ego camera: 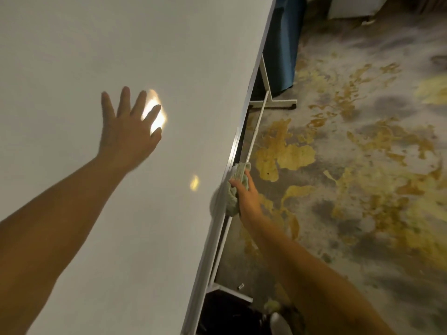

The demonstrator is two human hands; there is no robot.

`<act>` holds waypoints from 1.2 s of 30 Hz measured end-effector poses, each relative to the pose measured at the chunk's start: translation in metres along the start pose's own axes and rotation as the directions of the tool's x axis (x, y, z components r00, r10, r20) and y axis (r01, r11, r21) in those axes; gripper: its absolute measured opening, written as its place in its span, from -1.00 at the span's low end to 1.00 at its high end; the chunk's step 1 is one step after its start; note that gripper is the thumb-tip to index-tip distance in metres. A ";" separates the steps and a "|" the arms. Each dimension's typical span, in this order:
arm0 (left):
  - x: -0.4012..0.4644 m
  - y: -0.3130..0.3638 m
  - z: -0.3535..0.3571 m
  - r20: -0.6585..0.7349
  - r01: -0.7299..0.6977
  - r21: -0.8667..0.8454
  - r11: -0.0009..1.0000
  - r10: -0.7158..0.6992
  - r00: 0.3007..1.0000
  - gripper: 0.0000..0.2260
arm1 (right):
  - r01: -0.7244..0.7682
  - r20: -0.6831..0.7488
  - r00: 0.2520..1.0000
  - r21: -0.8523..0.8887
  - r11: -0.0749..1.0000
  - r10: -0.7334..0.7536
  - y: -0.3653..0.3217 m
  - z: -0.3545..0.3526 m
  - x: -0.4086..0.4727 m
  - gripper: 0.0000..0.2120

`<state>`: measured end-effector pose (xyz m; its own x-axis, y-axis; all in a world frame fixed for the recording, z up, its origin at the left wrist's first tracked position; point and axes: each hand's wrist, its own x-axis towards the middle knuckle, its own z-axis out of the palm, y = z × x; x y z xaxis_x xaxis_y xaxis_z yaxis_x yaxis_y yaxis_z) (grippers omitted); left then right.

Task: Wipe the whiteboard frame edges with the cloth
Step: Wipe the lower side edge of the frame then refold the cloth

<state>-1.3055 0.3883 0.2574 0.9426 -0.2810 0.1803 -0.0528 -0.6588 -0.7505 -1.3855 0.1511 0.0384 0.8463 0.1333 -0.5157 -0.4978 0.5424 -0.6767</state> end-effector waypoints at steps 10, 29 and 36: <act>-0.020 -0.009 0.003 0.042 -0.027 0.005 1.000 0.027 0.999 -0.41 | 0.175 -0.047 0.982 -0.133 0.976 -0.182 0.027 0.018 -0.021 -0.41; -0.057 -0.019 -0.005 0.102 -0.065 0.084 0.994 0.056 0.993 -0.37 | 0.061 -0.117 0.990 -0.133 0.989 -0.077 0.087 0.046 -0.096 -0.40; -0.067 -0.021 -0.010 0.086 -0.055 0.074 0.996 0.048 0.995 -0.36 | 0.029 -0.113 0.992 -0.205 0.978 -0.053 0.116 0.043 -0.134 -0.38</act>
<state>-1.3707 0.4140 0.2670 0.9639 -0.2512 0.0885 -0.0797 -0.5890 -0.8042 -1.5487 0.2321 0.0517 0.8449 0.0100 -0.5348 -0.5010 0.3647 -0.7848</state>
